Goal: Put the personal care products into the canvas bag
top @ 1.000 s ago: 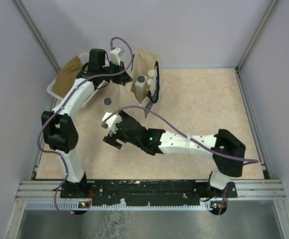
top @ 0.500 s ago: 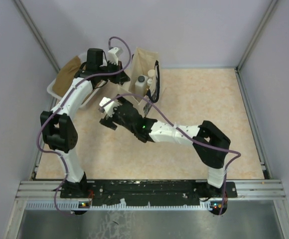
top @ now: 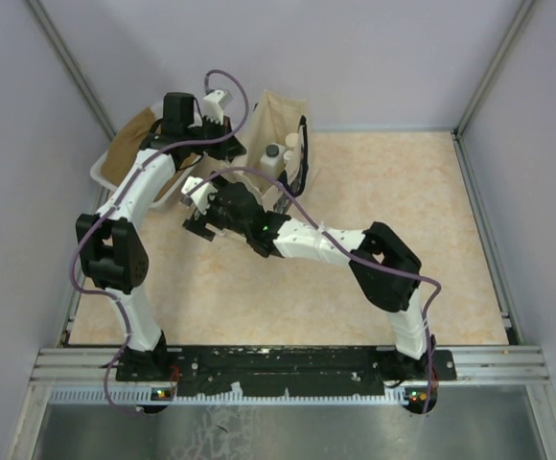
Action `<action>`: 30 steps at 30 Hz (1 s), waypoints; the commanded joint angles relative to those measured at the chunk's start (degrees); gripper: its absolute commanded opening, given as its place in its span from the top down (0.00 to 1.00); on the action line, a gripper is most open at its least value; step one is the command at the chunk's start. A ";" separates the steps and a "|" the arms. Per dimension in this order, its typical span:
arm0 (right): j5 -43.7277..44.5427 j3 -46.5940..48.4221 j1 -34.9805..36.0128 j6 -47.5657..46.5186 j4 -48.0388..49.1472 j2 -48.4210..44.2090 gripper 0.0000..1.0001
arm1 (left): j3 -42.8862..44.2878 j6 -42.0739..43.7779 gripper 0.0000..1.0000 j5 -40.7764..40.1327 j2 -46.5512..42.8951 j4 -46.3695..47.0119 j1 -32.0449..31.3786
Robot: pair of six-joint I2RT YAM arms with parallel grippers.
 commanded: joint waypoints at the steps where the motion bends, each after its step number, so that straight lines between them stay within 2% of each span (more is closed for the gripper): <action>1: -3.71 3.95 -0.89 1.27 0.60 0.58 0.01 | 1.38 1.79 1.00 -0.56 -0.34 3.97 1.13; 11: -2.07 10.95 -2.90 0.95 -0.99 6.57 0.01 | 0.44 2.24 1.00 -0.41 -1.15 3.78 1.76; 17: -0.95 16.82 -4.98 1.72 -5.37 10.84 0.01 | -0.15 2.13 1.00 -0.13 -1.37 4.36 1.96; 30: -1.72 19.20 -6.77 3.59 -8.99 15.89 0.01 | -1.00 1.64 1.00 0.61 -0.94 5.47 2.23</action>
